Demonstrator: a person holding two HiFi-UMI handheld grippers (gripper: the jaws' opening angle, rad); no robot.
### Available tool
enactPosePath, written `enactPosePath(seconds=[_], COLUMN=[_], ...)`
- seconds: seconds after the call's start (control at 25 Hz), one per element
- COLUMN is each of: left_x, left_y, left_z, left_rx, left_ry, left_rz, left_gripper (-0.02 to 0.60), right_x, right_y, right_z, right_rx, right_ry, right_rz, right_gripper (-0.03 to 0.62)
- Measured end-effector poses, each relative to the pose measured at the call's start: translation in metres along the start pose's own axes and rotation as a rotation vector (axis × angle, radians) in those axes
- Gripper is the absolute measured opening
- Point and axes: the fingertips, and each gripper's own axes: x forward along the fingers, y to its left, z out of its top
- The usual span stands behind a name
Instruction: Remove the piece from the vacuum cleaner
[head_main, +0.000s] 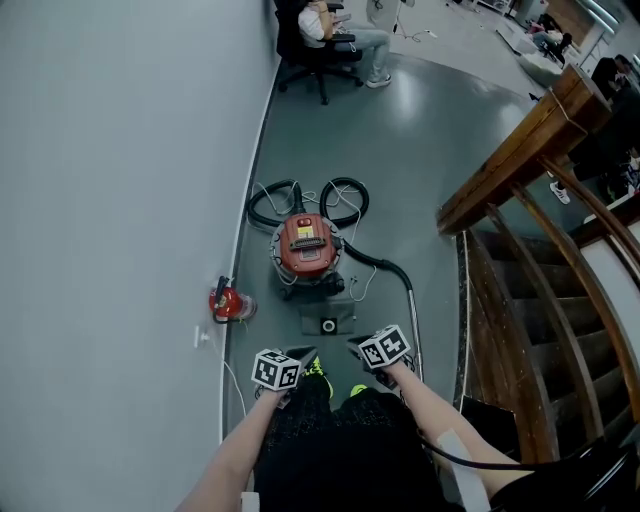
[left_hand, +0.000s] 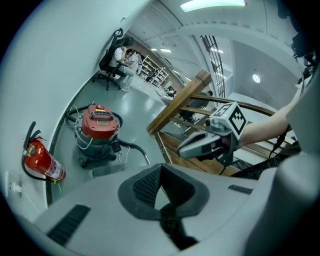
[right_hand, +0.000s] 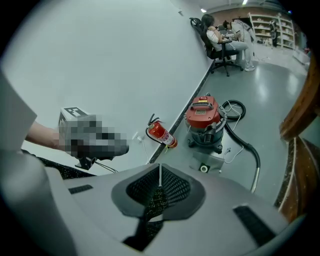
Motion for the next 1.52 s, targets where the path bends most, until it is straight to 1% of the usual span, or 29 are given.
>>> enactPosePath(seconds=[0.12,0.28,0.48,0.64,0.8,0.88,0.96,1.04,1.28,1.4,1.52], left_x=[0.000,0.001,0.006,0.003,-0.002,-0.003,-0.002,-0.001,-0.001,-0.006,-0.007], left_y=[-0.003,-0.010,-0.022,-0.033,-0.045,-0.052,-0.062,-0.072,-0.087,-0.097,-0.109], left_z=[-0.006,-0.013,-0.017,-0.019,-0.022,-0.027,-0.035,-0.043,-0.060,-0.060,-0.053], left_rx=[-0.005,-0.033,-0.064,-0.064,-0.134,-0.124,-0.085,-0.062,-0.072,-0.099,-0.118], left_ry=[-0.015,-0.032,-0.056,-0.086,-0.137,-0.140,-0.128,-0.130,-0.154,-0.197,-0.245], left_rz=[0.037,0.069,0.105,0.134,0.153,0.180,0.201,0.216,0.291,0.302,0.295], left_gripper=[0.009,0.009,0.009,0.009,0.009,0.009,0.009,0.009,0.009,0.009,0.009], right_x=[-0.004,-0.010,-0.020,-0.029,-0.041,-0.047,-0.052,-0.056,-0.067,-0.074,-0.078], right_y=[0.000,0.001,0.003,0.010,0.015,0.018,0.022,0.024,0.033,0.038,0.042], right_z=[-0.007,-0.016,-0.032,-0.036,-0.038,-0.041,-0.047,-0.055,-0.082,-0.095,-0.106], right_rx=[0.008,0.016,-0.010,-0.049,-0.064,-0.072,-0.082,-0.095,-0.145,-0.152,-0.167], right_ry=[-0.009,-0.030,-0.029,-0.059,-0.091,-0.108,-0.121,-0.131,-0.149,-0.155,-0.159], right_rz=[0.012,0.030,0.052,0.072,0.095,0.113,0.127,0.124,0.138,0.154,0.166], right_gripper=[0.026,0.026,0.026,0.026,0.026,0.026,0.026,0.026,0.026,0.026,0.026])
